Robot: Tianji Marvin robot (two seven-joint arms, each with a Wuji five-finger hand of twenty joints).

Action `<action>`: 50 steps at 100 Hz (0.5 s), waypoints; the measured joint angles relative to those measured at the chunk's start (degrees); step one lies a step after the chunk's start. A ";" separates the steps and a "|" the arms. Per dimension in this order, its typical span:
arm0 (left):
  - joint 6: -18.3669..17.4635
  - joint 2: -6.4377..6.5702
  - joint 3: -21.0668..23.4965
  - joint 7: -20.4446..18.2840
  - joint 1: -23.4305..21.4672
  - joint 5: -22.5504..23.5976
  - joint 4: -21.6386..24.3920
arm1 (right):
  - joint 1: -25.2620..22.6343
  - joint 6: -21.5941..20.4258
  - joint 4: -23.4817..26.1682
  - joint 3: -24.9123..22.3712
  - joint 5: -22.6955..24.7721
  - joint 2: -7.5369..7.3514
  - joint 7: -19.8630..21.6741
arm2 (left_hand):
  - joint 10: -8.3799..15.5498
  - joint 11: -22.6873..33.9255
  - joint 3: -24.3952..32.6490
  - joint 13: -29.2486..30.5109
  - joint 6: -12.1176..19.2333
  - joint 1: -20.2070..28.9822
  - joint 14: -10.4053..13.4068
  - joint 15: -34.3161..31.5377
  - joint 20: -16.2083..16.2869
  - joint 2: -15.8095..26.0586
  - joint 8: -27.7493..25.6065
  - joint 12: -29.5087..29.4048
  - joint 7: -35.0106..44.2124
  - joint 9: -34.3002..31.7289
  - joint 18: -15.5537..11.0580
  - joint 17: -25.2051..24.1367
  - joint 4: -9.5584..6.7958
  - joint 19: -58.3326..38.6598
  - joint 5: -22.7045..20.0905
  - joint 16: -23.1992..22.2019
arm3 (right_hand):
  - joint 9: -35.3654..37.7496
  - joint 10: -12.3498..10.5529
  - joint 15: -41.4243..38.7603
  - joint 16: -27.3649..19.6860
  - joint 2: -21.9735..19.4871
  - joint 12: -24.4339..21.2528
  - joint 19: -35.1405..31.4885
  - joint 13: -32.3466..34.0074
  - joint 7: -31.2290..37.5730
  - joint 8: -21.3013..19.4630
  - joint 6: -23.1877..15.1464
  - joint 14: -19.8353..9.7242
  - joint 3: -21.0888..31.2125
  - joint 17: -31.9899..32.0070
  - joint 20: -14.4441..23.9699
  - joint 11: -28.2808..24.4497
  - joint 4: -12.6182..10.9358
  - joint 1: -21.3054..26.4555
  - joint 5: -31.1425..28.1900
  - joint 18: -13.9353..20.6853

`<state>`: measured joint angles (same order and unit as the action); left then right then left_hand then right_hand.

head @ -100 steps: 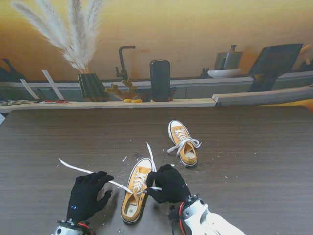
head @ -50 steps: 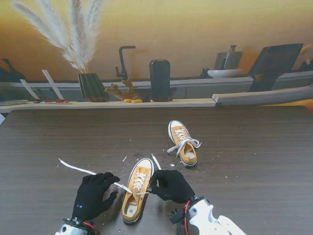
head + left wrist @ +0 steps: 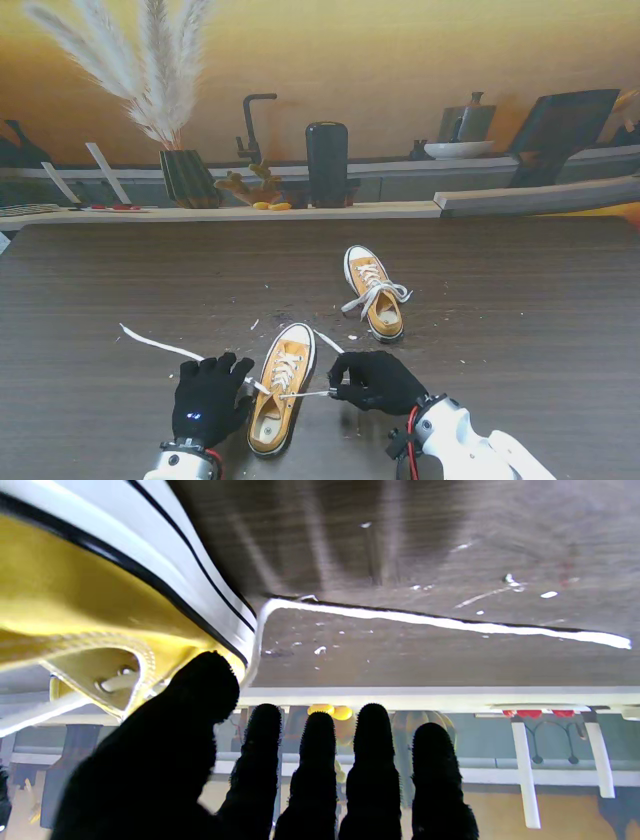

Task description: Tie the shoelaces into a bow on the shoes

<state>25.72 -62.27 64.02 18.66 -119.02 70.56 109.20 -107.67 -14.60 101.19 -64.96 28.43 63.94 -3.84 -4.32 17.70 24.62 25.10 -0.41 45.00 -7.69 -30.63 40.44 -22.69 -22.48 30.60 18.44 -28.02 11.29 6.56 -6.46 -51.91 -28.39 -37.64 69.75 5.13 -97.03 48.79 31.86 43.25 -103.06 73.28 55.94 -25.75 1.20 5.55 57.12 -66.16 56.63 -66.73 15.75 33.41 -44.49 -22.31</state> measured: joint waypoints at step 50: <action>-4.06 0.87 -1.96 -9.98 9.48 -1.06 -2.79 | -1.89 1.51 2.35 -2.75 -3.14 -0.33 1.67 | -0.02 1.62 1.30 -0.01 6.66 3.50 0.50 0.00 1.33 0.52 -4.32 0.82 9.57 -3.72 -0.01 0.10 -0.58 -1.52 -4.54 -0.13 | -1.58 0.44 0.00 0.00 -1.03 0.62 -0.14 0.00 -1.32 0.05 0.00 -0.54 -1.61 -0.07 0.00 0.71 0.00 0.18 0.70 0.72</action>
<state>21.66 -61.40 62.06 8.68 -109.54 69.50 106.41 -109.55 -13.09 103.54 -67.71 25.30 63.61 -2.17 -4.33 19.32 25.92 25.09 6.24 48.50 -7.19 -30.63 41.77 -22.17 -26.80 31.43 28.01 -31.74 11.28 6.65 -7.04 -53.43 -32.93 -37.77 68.17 5.57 -97.03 48.79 30.83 43.87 -103.20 73.28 54.62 -25.69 1.20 5.01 55.51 -66.24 56.64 -66.01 15.75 33.59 -43.79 -21.59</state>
